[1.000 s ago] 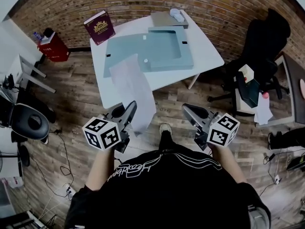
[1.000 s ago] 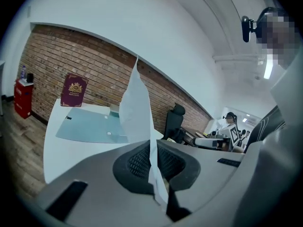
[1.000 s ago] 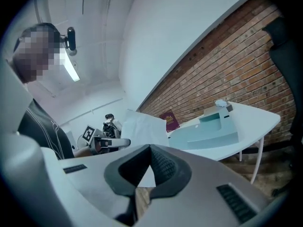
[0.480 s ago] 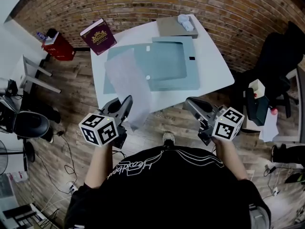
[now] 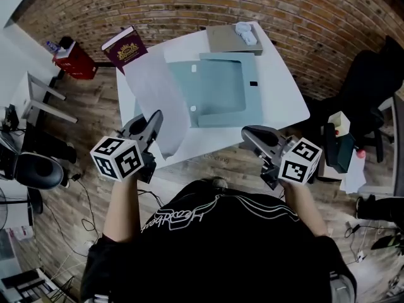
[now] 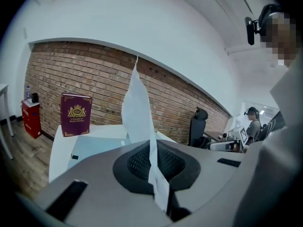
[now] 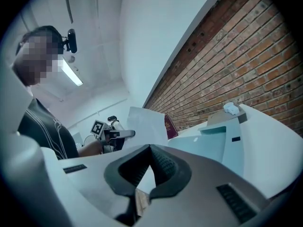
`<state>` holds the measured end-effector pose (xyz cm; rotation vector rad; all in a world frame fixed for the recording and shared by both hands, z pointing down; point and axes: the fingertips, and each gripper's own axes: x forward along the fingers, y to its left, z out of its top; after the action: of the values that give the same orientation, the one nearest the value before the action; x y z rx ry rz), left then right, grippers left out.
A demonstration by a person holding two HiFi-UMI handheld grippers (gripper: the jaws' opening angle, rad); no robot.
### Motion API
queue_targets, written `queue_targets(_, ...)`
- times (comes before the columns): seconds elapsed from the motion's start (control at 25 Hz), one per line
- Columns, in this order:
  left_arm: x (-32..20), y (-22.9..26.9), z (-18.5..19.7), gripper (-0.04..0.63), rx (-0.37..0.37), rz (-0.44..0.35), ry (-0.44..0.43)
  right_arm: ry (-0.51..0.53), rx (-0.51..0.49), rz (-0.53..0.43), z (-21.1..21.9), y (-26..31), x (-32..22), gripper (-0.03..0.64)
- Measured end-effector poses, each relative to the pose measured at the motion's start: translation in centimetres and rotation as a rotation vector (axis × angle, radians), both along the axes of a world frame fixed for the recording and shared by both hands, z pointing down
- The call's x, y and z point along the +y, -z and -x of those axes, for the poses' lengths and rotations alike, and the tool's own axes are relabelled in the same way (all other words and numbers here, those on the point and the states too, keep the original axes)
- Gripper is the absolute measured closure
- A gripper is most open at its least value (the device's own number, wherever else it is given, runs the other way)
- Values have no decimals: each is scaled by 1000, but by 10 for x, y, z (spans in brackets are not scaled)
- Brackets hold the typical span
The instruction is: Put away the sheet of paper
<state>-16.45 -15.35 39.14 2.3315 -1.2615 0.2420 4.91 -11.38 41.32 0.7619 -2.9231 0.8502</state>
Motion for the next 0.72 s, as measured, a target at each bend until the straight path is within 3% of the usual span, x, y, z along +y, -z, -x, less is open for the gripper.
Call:
queue_targets(0.2,-29,-7,9,565,58,5,-26,-25,19,11,4,-1,-10,614)
queue_targets(0.36,-48,-18,17,565,158,67,-48,-62,-6,50,11,0,-24,614)
queue_targets(0.52,-68,-31,21,565,183,96,-86,-90,-13,83,13,-1,-39,614)
queue_targets(0.72,-81,-52,22,565,300,178,-145,-128,-44,111,16,2,-52,614)
